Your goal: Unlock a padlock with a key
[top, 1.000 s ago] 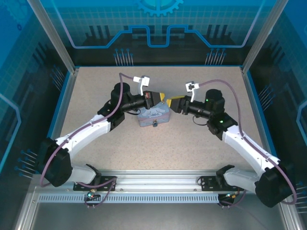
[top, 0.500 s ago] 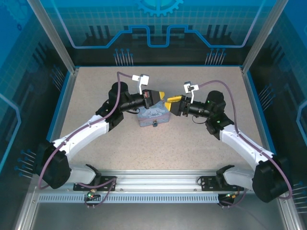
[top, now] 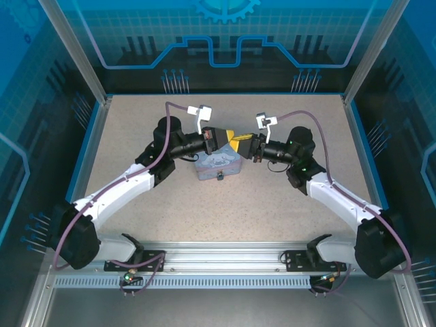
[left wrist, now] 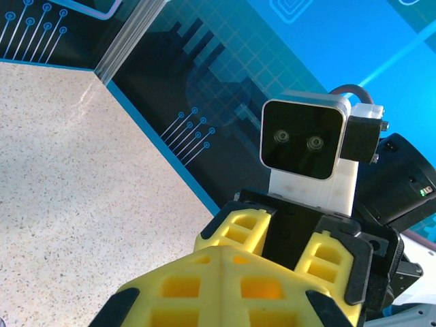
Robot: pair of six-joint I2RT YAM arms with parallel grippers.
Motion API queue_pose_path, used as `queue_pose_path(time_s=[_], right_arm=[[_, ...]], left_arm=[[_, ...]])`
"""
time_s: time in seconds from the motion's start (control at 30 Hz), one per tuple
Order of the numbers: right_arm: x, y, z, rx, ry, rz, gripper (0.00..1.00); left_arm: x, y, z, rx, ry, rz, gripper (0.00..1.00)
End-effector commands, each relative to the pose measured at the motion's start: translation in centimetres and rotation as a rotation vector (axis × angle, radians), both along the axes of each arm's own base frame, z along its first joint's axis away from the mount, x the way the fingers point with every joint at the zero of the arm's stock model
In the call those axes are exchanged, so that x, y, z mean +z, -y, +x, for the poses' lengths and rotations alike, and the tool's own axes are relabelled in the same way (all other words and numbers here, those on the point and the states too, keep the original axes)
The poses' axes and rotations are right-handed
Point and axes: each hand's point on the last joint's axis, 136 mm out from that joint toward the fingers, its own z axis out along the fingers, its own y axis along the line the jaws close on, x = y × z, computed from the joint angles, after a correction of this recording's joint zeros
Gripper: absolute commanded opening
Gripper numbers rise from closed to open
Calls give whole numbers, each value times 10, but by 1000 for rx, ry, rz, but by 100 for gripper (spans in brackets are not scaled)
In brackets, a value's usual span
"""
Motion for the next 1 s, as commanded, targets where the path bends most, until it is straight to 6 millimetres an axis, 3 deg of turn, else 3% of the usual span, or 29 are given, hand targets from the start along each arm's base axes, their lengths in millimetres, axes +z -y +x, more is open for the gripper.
queue_pose_path(time_s=[0.0, 0.37, 0.43, 0.5, 0.63, 0.8, 0.97], right_arm=[[16, -4, 0, 4, 40, 23, 19], [6, -2, 2, -14, 11, 7, 3], [5, -2, 2, -22, 6, 0, 0], [4, 0, 3, -37, 7, -16, 0], [-9, 6, 6, -88, -4, -99, 0], [-43, 22, 12, -171, -73, -241, 0], [-87, 33, 20, -222, -169, -401, 0]], left_arm=[[25, 1, -10, -29, 75, -12, 0], [24, -1, -9, -14, 79, -4, 0], [24, -1, -9, -14, 80, -3, 16], [25, -2, -9, -9, 88, 6, 20], [24, -16, -8, 63, 111, 59, 48], [17, -46, -11, 181, 118, 154, 63], [-24, -69, -17, 246, 21, 246, 73]])
